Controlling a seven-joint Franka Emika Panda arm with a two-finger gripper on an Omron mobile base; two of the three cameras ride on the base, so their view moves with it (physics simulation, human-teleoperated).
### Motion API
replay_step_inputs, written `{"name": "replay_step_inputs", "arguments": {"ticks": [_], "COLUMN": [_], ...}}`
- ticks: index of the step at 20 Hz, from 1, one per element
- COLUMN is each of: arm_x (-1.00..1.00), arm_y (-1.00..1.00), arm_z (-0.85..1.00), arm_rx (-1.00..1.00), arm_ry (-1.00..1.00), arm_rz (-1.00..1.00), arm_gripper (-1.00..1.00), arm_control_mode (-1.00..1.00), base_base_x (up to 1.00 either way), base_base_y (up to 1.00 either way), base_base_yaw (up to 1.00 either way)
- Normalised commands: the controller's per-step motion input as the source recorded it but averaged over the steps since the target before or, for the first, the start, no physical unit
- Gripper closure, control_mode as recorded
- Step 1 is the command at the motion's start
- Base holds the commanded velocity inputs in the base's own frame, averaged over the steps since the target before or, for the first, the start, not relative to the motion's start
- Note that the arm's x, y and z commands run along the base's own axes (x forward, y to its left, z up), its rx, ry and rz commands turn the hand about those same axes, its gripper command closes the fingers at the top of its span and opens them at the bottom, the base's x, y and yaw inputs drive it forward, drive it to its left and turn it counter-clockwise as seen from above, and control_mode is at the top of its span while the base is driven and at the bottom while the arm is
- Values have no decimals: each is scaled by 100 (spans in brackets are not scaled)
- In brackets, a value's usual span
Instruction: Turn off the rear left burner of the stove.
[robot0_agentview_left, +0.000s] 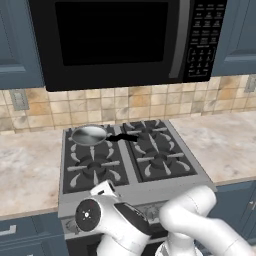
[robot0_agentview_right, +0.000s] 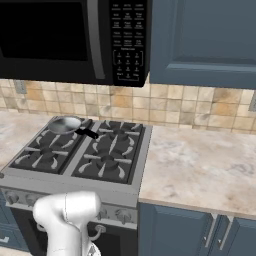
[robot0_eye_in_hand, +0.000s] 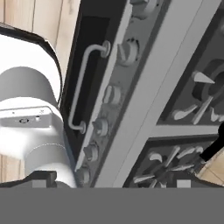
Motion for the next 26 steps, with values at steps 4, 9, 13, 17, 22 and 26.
{"name": "replay_step_inputs", "arguments": {"ticks": [4,9,13,17,22,26], "arm_x": [0,0,1,14,18,18], "arm_y": [0,0,0,0,0,7], "arm_z": [-34,-36,-38,-43,-56,-55], "arm_rx": [-19,-16,-15,-16,-20,-11], "arm_ry": [9,9,12,11,0,-12], "arm_rz": [18,19,19,17,15,10], "arm_gripper": [-100,-100,-100,-100,-100,-100], "arm_control_mode": [-100,-100,-100,-100,-100,-100], "base_base_x": [0,0,0,0,0,0], "base_base_y": [0,0,0,0,0,0], "base_base_yaw": [0,0,0,0,0,0]}}
